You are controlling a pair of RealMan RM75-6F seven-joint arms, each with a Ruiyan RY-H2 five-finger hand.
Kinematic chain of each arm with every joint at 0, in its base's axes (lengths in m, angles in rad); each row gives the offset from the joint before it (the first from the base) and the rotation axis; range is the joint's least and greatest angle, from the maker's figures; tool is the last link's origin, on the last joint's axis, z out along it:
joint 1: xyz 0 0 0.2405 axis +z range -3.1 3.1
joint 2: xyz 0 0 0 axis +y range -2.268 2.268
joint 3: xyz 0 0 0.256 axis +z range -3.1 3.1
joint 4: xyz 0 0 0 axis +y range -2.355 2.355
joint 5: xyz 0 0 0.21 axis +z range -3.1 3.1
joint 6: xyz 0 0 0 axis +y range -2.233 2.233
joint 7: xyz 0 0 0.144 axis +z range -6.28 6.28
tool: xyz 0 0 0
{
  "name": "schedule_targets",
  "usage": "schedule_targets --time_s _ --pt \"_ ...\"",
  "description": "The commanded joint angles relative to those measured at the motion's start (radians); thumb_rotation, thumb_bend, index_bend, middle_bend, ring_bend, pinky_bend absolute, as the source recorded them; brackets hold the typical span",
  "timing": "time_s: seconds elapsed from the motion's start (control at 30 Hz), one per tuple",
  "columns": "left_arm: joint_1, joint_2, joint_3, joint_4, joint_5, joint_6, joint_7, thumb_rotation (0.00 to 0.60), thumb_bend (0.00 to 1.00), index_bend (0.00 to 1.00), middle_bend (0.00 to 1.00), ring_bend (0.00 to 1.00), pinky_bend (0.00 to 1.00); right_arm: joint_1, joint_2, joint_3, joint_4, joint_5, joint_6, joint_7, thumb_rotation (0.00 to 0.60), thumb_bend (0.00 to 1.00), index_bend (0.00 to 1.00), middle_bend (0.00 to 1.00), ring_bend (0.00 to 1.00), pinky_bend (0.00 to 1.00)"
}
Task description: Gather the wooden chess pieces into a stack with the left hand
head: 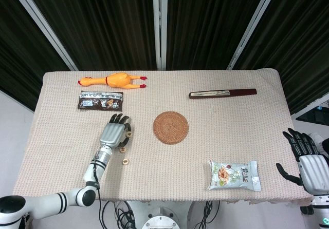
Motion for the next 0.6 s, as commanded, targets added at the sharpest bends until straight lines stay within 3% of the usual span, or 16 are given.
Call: schedule_targets --time_s 0.03,0.6 --pt "0.001 -0.003 0.001 0.004 0.004 0.002 -0.009 0.6 0.34 0.43 0.12 0.0 0.0 0.0 0.0 0.0 0.0 0.001 0.0 0.0 0.6 0.25 0.0 0.0 0.0 0.0" --pt "0.014 0.029 0.001 -0.051 0.024 0.026 -0.043 0.6 0.33 0.47 0.12 0.0 0.0 0.0 -0.002 0.0 -0.002 0.001 -0.002 -0.008 0.6 0.25 0.0 0.0 0.0 0.0"
